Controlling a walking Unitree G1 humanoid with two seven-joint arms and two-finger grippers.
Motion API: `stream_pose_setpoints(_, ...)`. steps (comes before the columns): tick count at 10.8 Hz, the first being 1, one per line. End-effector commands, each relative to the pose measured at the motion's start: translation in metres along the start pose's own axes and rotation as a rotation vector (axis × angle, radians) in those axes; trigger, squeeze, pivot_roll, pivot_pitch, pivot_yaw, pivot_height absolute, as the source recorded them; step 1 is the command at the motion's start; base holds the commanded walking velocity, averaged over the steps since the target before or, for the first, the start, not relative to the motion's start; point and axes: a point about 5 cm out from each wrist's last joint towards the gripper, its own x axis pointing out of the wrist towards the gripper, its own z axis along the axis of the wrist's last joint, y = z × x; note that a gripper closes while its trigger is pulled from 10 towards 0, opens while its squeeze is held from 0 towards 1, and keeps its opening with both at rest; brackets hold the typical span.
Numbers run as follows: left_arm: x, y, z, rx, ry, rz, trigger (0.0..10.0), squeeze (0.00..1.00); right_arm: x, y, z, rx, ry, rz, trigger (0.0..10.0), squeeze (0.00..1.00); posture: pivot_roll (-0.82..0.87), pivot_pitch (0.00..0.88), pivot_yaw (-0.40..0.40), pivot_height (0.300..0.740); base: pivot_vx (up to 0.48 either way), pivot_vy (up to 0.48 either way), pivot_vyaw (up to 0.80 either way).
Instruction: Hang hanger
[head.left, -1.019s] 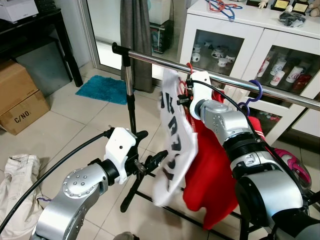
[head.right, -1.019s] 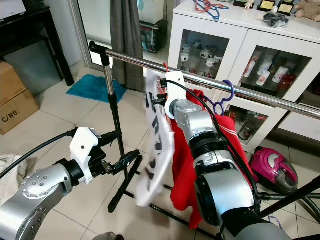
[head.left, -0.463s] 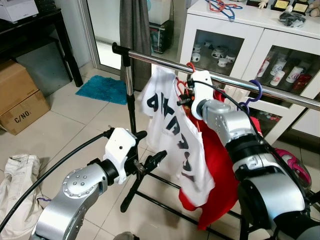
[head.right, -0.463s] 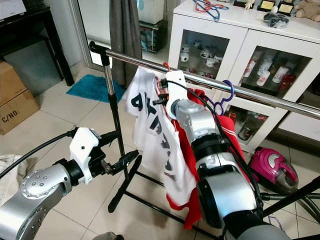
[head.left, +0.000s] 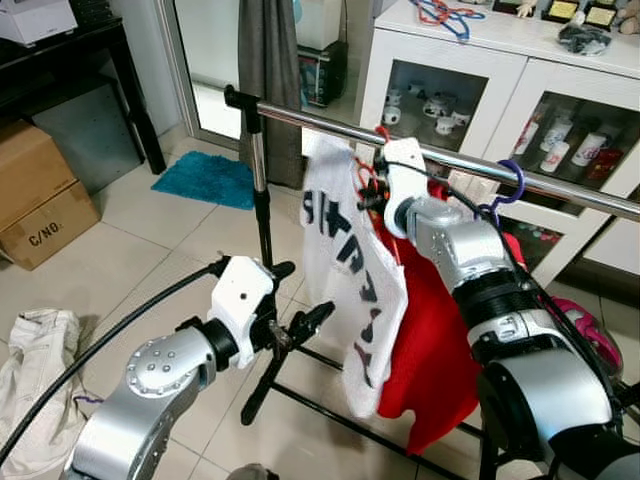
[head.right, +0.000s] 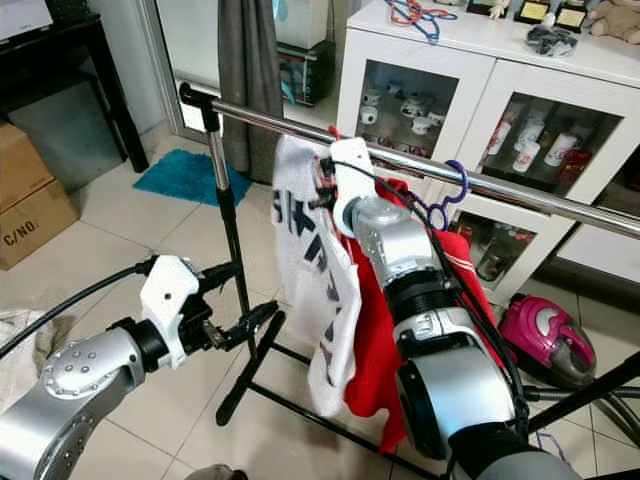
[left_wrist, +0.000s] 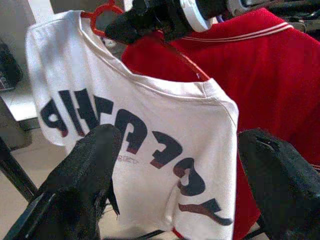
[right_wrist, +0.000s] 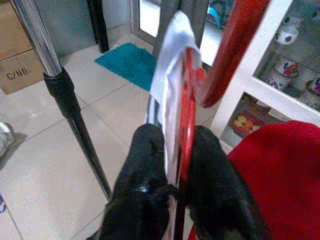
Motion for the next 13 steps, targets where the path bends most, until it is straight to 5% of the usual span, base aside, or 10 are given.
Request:
stream_pose_setpoints(1, 0.000, -0.001, -0.002, 0.008, 0.012, -0.007, 10.0, 0.00, -0.002, -0.005, 0.000, 0.014, 0.002, -0.014, 10.0, 1.00, 0.16, 0.000, -0.021, 0.740, 0.000, 0.000, 0.00)
stream_pose_setpoints(3, 0.000, -0.001, -0.002, 0.009, 0.015, -0.008, 10.0, 0.00, -0.004, -0.006, -0.003, 0.005, 0.032, -0.027, 10.0, 1.00, 0.16, 0.000, -0.018, 0.740, 0.000, 0.000, 0.00)
stream_pose_setpoints(4, 0.000, -0.001, -0.002, 0.009, 0.015, -0.009, 10.0, 0.00, -0.006, -0.006, -0.006, -0.006, 0.061, -0.035, 10.0, 0.86, 0.16, 0.000, -0.017, 0.740, 0.000, 0.000, 0.00)
stream_pose_setpoints(5, 0.001, -0.001, -0.003, 0.009, 0.016, -0.008, 10.0, 0.00, -0.009, -0.007, -0.007, -0.011, 0.078, -0.047, 10.0, 0.00, 0.15, 0.000, -0.017, 0.740, 0.000, 0.000, 0.00)
stream_pose_setpoints(7, 0.001, -0.001, -0.003, 0.004, 0.017, -0.007, 10.0, 0.00, -0.016, -0.007, -0.007, 0.047, 0.107, -0.076, 10.0, 0.00, 0.15, 0.000, -0.018, 0.740, 0.000, 0.000, 0.00)
stream_pose_setpoints(8, 0.001, -0.001, -0.003, 0.005, 0.017, -0.008, 10.0, 0.00, -0.017, -0.005, -0.006, 0.079, 0.087, -0.074, 8.8, 0.00, 0.15, 0.000, -0.014, 0.740, 0.000, 0.000, 0.00)
stream_pose_setpoints(9, 0.001, -0.001, -0.003, 0.006, 0.016, -0.009, 10.0, 0.00, -0.016, -0.004, -0.005, 0.093, 0.075, -0.069, 5.3, 0.00, 0.15, 0.000, -0.013, 0.740, 0.000, 0.000, 0.00)
stream_pose_setpoints(10, 0.002, 0.000, -0.002, 0.008, 0.013, -0.010, 10.0, 0.00, -0.016, -0.001, -0.001, 0.088, 0.049, -0.059, 0.0, 0.00, 0.15, 0.000, -0.013, 0.740, 0.000, 0.000, 0.00)
stream_pose_setpoints(13, 0.003, 0.001, -0.002, 0.010, 0.013, -0.006, 10.0, 0.00, -0.015, 0.001, 0.000, 0.085, 0.046, -0.058, 0.0, 0.00, 0.16, 0.001, -0.017, 0.740, 0.000, 0.000, 0.00)
